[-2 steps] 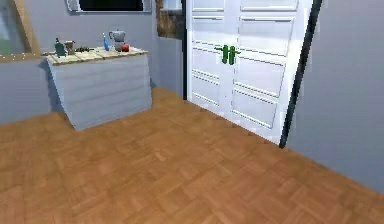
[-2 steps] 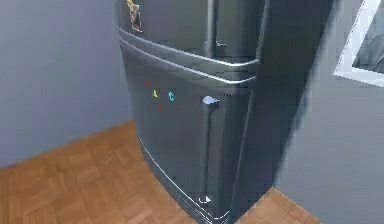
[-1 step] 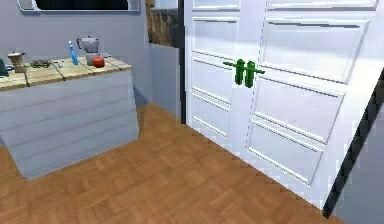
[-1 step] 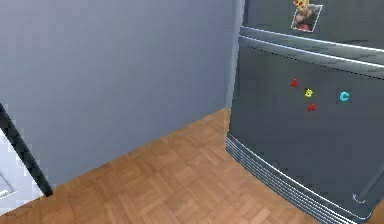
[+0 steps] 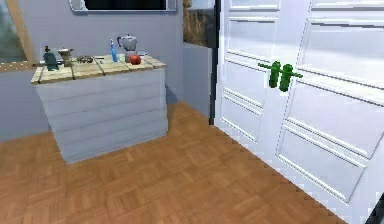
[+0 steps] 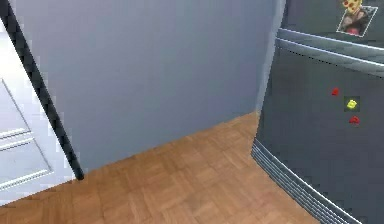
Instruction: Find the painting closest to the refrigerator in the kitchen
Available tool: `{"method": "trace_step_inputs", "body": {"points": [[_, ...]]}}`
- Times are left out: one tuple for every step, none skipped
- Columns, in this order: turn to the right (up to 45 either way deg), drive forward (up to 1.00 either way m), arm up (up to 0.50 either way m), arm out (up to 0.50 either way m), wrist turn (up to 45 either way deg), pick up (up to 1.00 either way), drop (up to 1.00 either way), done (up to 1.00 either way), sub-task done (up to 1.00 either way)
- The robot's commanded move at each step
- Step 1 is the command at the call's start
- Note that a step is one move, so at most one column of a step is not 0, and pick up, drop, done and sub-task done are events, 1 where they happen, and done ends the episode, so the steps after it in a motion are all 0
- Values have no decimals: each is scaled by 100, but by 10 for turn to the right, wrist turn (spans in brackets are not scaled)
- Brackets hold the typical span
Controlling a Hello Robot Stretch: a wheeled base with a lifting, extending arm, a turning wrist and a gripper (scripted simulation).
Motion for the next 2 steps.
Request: {"method": "trace_step_inputs", "body": {"points": [[0,100,0,0,0,0,0,0,0],[-30,0,0,0,0,0,0,0,0]]}}
